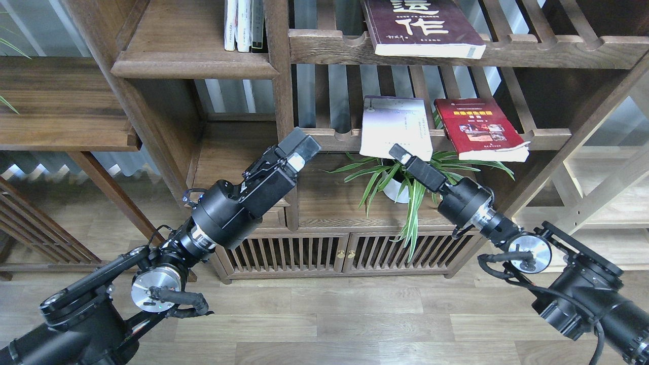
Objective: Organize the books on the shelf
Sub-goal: 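Move the right gripper toward the white book on the middle shelf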
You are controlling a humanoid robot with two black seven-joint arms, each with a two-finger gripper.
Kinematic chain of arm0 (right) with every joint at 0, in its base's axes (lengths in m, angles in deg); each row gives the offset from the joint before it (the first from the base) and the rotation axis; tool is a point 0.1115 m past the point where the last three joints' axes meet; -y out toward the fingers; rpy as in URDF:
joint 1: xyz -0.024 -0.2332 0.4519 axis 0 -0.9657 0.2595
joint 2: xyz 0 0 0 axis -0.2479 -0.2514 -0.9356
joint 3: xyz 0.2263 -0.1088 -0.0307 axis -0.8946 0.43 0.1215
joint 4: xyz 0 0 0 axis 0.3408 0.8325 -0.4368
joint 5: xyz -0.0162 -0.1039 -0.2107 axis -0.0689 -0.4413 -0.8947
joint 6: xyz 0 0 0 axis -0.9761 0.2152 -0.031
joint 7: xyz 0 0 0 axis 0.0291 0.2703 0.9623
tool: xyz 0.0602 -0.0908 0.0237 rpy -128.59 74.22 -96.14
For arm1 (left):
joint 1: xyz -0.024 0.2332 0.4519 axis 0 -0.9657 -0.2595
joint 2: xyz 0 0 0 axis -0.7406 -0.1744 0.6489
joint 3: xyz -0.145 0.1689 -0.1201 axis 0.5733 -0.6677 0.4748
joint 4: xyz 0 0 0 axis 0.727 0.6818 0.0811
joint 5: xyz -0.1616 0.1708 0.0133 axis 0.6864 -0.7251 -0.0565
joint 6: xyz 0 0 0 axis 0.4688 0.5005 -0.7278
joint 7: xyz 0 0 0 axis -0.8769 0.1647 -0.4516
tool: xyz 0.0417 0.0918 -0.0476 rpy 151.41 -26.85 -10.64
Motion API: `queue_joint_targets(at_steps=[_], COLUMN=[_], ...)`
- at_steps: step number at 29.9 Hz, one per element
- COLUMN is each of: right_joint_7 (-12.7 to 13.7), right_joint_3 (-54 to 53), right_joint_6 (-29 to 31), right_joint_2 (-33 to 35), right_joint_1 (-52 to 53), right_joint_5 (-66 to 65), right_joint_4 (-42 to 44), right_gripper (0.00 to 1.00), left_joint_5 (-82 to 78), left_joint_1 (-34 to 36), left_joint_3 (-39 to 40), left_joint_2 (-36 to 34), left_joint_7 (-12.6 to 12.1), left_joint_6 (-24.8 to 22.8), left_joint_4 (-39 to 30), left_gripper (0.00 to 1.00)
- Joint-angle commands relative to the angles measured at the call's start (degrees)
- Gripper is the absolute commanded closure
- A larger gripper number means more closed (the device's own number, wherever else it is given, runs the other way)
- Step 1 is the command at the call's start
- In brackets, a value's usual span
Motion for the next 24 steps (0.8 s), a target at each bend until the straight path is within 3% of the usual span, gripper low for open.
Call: queue_joint_targets(at_steps=[1,12,24], right_joint_7=[0.07,0.07,-0.72], right_joint_3=[-0.02,-1.08,-1.6], right_joint_6=[0.0,0.0,0.0], right_joint_2=[-0.18,-0.62,-9.13], right_joint_1=[0.06,-0.64,-1.08], right_joint_5=[-0.31,-0.14,-0.05], right_joint_4=[0.0,0.17,4.3], right_gripper=[0.0,0.0,0.0], left_joint_5=[0.04,-0.31,-0.23], left_joint_1=[0.1,0.54,0.36], left_joint_3=[0.18,0.97,5.63], left_joint_2=[-0.35,-0.61,-0.61], left_joint_7=[0.0,-0.17,-1.58], left_joint_6=[0.0,0.0,0.0], left_joint_4=[-0.27,1.31,3.24], left_gripper=[0.01,0.01,0.01])
